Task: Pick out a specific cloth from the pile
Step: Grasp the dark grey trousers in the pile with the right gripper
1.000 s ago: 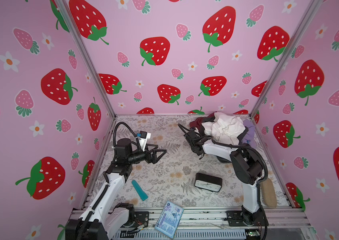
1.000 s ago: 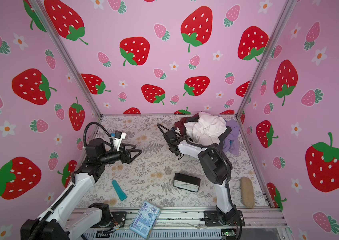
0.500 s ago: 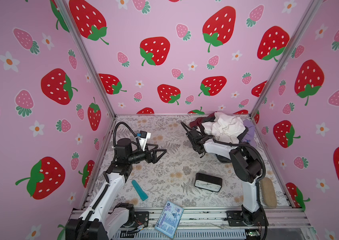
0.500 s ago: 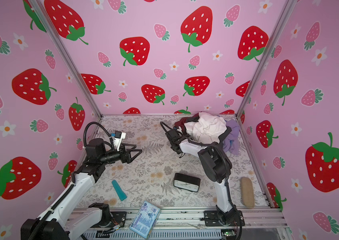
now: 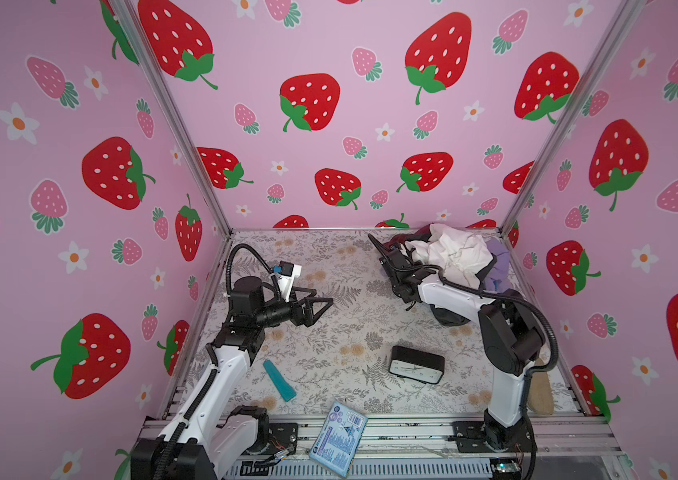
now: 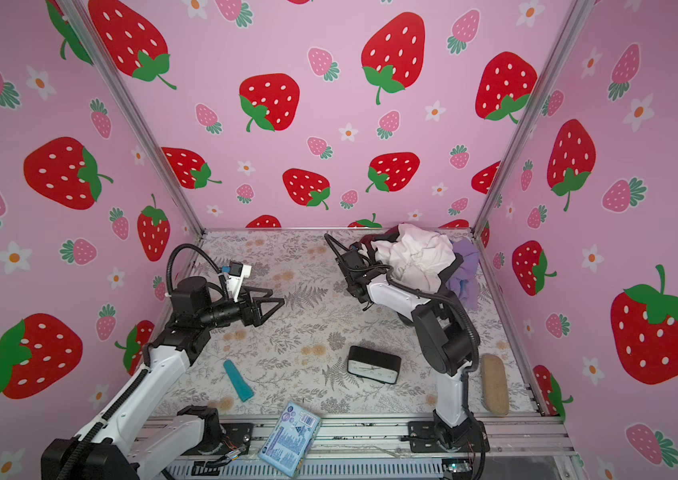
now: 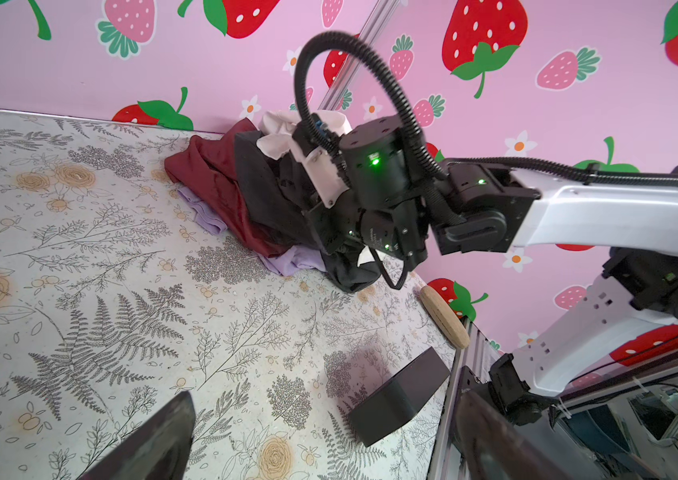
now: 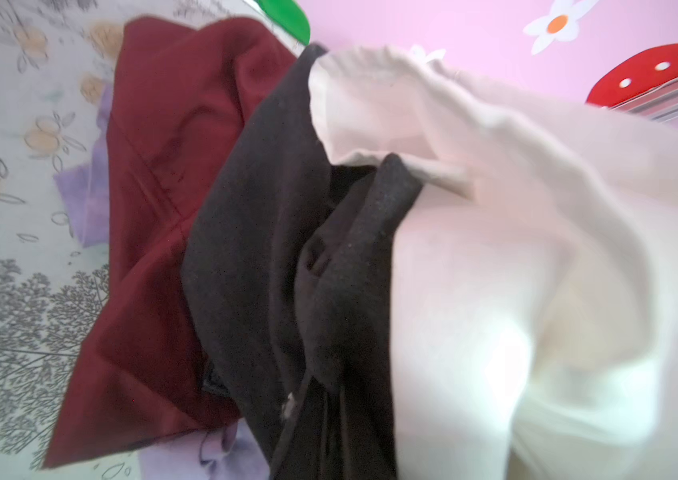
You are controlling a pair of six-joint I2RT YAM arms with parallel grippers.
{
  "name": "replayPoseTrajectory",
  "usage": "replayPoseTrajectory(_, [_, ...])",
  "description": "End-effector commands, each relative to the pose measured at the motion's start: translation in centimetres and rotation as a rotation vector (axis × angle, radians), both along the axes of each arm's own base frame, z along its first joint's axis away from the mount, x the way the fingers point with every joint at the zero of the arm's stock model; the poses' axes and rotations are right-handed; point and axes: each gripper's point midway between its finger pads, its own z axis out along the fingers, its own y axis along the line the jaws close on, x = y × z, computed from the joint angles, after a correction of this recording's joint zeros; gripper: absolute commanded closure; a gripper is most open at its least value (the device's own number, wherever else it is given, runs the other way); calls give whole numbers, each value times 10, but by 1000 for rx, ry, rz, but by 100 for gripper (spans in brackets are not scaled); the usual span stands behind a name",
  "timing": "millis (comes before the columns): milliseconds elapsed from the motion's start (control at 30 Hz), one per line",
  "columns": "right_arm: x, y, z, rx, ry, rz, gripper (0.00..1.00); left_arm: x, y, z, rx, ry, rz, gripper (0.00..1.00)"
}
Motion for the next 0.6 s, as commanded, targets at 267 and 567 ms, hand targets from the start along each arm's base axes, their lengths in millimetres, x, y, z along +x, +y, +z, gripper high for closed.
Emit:
replayPoseTrajectory(267, [-16, 3, 81, 125, -76, 124, 100, -6, -2, 8, -6, -36, -8, 1])
replayPoseTrajectory(567, [-27, 12, 119, 180, -101, 237, 100, -5, -2, 7, -7, -32, -7, 1])
